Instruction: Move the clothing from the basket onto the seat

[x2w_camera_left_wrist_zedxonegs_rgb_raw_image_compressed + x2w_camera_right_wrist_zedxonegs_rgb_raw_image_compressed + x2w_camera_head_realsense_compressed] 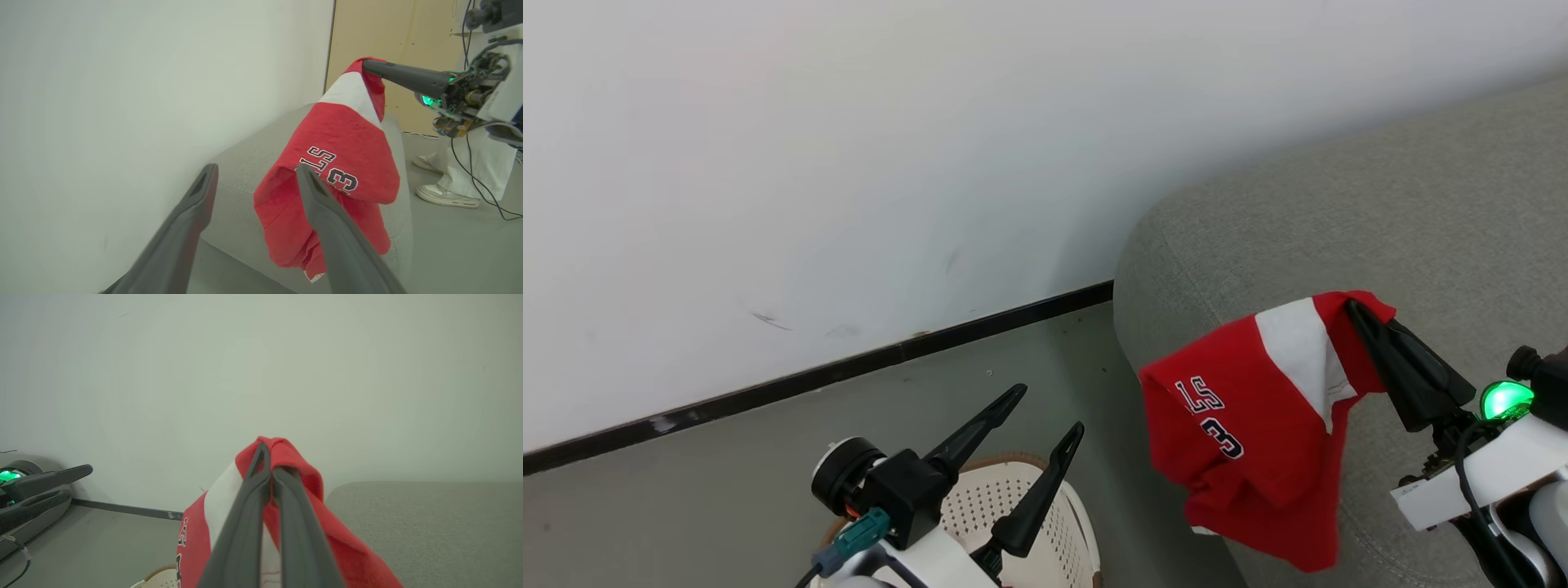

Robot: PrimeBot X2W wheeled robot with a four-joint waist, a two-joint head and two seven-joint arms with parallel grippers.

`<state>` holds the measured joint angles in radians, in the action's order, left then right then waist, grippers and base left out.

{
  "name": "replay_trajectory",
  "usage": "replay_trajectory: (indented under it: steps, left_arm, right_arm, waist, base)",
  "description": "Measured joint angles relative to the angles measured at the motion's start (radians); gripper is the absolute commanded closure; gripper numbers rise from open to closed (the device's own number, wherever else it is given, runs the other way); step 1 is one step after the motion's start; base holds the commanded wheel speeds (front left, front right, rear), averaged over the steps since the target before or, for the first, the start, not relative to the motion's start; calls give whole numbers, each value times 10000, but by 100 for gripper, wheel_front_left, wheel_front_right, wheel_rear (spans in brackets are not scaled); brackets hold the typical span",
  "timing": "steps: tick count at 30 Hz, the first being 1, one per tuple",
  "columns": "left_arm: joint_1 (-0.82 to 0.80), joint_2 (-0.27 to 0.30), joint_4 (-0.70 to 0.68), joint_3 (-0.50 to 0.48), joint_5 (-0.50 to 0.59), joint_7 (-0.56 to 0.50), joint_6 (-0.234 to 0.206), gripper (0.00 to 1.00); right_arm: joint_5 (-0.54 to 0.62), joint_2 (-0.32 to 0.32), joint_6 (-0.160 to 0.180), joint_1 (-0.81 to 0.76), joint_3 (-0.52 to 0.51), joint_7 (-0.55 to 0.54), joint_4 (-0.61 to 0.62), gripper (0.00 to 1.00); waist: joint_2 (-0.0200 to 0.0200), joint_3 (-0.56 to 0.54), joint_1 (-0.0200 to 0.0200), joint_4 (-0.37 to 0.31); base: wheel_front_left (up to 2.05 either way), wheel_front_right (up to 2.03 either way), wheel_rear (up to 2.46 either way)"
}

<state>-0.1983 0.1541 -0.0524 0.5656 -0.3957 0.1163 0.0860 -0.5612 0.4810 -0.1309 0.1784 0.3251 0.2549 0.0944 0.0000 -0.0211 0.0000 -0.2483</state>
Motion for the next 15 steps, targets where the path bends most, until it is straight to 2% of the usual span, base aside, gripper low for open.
replay_trajectory:
  steps: [15]
  left_arm:
    - [49,-217,282,98,2,263,48,0]
  right_arm:
    - [265,-224,0,-766,-504,0,282,100]
  waist:
    - [0,75,0,-1094]
  base:
    - [0,0,0]
